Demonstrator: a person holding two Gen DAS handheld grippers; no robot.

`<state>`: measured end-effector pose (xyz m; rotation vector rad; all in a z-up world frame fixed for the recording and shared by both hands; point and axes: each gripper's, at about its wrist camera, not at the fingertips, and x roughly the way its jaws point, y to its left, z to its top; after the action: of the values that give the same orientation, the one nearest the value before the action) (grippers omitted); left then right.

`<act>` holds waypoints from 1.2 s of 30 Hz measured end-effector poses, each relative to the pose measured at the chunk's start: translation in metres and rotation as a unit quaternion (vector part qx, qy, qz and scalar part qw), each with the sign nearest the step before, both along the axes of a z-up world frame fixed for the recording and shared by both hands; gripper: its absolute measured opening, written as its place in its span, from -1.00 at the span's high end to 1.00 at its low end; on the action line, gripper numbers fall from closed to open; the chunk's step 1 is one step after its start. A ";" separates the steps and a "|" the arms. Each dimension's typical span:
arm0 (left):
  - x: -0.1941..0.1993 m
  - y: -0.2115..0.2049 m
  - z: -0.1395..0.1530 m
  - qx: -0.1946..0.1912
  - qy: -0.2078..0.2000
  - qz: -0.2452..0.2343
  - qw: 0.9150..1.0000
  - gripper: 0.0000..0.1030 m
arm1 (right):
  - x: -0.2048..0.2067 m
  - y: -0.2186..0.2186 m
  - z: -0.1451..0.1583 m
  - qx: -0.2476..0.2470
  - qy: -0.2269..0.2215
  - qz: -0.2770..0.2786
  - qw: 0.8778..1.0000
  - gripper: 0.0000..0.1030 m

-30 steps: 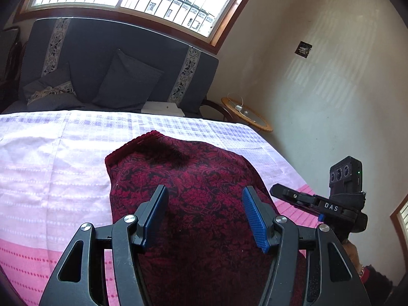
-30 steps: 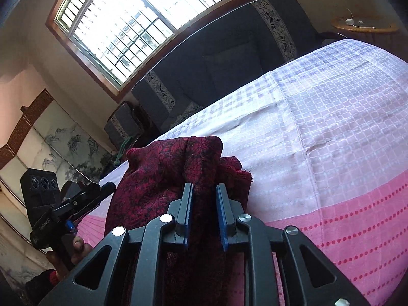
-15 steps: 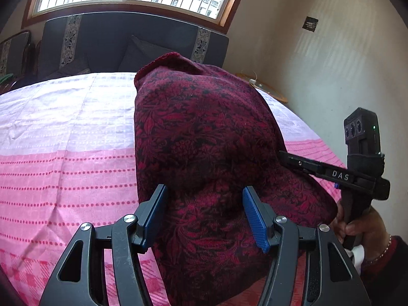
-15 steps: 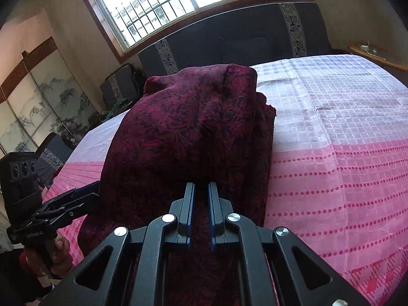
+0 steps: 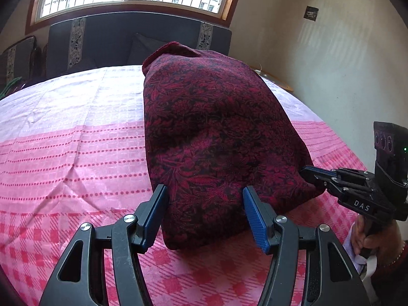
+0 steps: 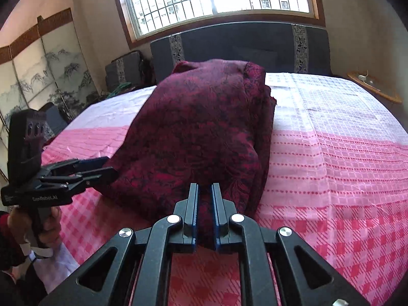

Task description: Fold small clothes

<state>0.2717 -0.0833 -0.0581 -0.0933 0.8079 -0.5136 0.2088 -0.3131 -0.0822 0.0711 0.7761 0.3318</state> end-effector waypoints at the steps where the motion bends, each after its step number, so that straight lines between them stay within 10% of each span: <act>1: 0.000 0.001 -0.001 0.002 0.000 0.000 1.000 -0.18 | 0.002 -0.003 -0.006 0.004 0.015 -0.005 1.000 0.96; 7: 0.007 0.010 -0.006 -0.015 0.022 0.002 1.000 -0.23 | 0.009 -0.017 -0.010 0.032 0.034 -0.004 0.999 1.00; 12: 0.010 0.032 0.007 -0.077 0.039 -0.002 0.996 -0.23 | 0.004 -0.063 -0.006 0.192 0.042 -0.010 0.981 0.79; 14: 0.019 0.043 0.012 -0.106 0.045 -0.002 0.993 -0.23 | 0.005 -0.085 -0.003 0.222 0.039 -0.030 0.974 -0.07; 16: 0.031 0.050 0.015 -0.121 0.052 -0.001 0.991 -0.23 | 0.014 -0.098 -0.002 0.248 0.051 -0.030 0.967 -0.47; 28: 0.111 0.056 -0.015 -0.163 0.127 -0.041 0.978 -0.23 | 0.093 -0.086 -0.023 0.220 0.127 0.010 0.967 -0.48; 36: 0.148 0.066 -0.036 -0.247 0.196 -0.102 0.944 -0.29 | 0.117 -0.065 -0.033 0.245 0.150 0.089 0.954 -0.48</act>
<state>0.4193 -0.0168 -0.0938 -0.5961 1.0670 -0.9067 0.3263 -0.3777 -0.1151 0.5316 0.9893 0.6923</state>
